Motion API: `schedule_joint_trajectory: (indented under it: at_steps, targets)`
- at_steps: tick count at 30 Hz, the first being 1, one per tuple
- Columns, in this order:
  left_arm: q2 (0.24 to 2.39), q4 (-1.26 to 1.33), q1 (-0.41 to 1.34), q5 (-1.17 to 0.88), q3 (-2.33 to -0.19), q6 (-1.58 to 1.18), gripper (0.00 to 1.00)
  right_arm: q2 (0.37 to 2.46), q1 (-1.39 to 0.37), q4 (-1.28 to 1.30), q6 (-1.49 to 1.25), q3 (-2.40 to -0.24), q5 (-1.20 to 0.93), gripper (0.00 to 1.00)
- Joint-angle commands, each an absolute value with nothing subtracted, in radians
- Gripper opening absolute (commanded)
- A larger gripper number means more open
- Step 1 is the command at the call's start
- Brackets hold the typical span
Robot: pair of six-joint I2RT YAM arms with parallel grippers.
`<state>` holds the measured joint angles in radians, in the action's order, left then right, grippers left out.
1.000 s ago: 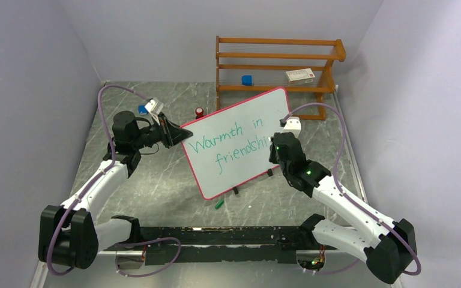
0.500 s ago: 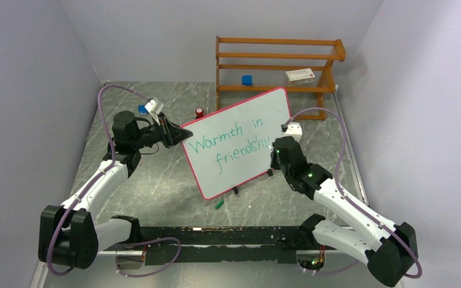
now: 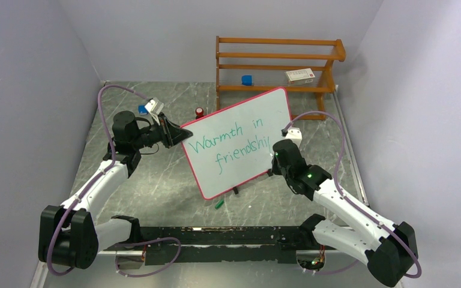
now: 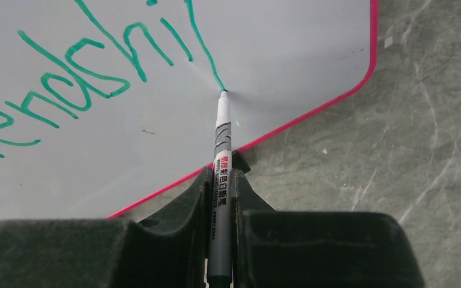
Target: Write a sentence on the whiteboard
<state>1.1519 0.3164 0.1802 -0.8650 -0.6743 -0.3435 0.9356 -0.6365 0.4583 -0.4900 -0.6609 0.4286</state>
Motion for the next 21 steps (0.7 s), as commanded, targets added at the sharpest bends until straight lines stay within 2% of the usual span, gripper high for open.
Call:
schedule_joint_trajectory:
  at_steps: [1, 9, 21]
  targets:
    - [1.187, 0.184, 0.184, -0.806, -0.646, -0.213, 0.05, 0.937, -0.631, 0.471, -0.509, -0.642, 0.399, 0.0]
    - [1.19, 0.184, 0.184, -0.807, -0.646, -0.213, 0.05, 0.88, -0.631, 0.433, -0.465, -0.666, 0.432, 0.0]
    - [1.189, 0.184, 0.184, -0.808, -0.646, -0.213, 0.05, 0.905, -0.628, 0.304, -0.397, -0.719, 0.482, 0.0]
